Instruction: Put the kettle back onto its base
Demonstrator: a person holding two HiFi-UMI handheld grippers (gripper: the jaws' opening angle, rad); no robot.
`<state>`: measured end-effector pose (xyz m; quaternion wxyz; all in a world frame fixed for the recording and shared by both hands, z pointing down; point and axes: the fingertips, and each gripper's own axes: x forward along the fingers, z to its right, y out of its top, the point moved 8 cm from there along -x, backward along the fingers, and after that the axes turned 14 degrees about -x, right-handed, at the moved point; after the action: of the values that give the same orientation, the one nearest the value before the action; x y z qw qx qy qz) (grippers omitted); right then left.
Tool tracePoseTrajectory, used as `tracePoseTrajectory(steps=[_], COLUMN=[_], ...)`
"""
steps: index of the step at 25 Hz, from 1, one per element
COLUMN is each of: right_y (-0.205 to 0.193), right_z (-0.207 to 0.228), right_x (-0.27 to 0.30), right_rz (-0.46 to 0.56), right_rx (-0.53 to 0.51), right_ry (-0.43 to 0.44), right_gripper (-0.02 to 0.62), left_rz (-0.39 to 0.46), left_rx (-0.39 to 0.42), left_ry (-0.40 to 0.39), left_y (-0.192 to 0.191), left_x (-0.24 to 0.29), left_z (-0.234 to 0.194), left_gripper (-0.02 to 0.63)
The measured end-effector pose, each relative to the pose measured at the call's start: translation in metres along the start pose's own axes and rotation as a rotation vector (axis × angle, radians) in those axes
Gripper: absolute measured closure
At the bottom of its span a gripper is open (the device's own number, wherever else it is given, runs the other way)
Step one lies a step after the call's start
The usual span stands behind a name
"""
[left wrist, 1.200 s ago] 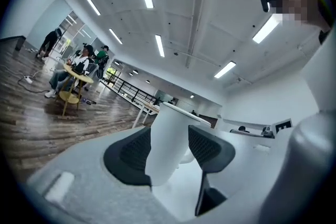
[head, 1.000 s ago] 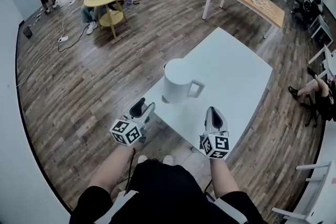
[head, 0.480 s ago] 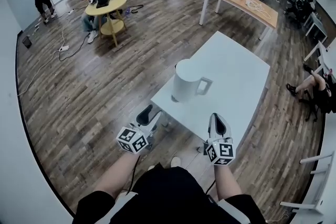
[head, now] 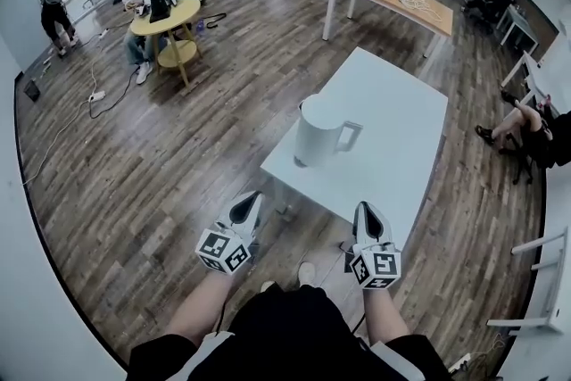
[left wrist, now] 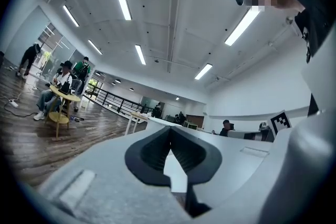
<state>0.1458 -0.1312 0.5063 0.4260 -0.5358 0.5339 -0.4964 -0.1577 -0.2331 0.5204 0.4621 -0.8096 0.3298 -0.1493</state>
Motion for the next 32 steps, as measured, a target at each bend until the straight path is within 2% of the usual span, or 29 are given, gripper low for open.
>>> tracePoseTrajectory(steps=[6, 13, 20, 32], right_y=[-0.002, -0.008, 0.006, -0.002], right_z=[-0.004, 0.007, 0.020, 0.038], right_x=[-0.021, -0.021, -0.012, -0.011], right_rz=[-0.022, -0.016, 0.042, 0.040], right_rx=[-0.010, -0.006, -0.017, -0.022], right_ry=[0.003, 0.028, 0.058, 0.067], right_gripper=[0.591, 0.591, 0.591, 0.591], left_rz=[0.045, 0.012, 0.027, 0.032], left_rx=[-0.048, 0.001, 0.005, 0.009], left_ry=[0.004, 0.054, 0.024, 0.010], left_y=[-0.002, -0.011, -0.013, -0.014], left_x=[-0.016, -0.017, 0.001, 0.017], left_z=[0.004, 0.005, 0.017, 0.028], left_gripper=[0.609, 0.609, 0.609, 0.609])
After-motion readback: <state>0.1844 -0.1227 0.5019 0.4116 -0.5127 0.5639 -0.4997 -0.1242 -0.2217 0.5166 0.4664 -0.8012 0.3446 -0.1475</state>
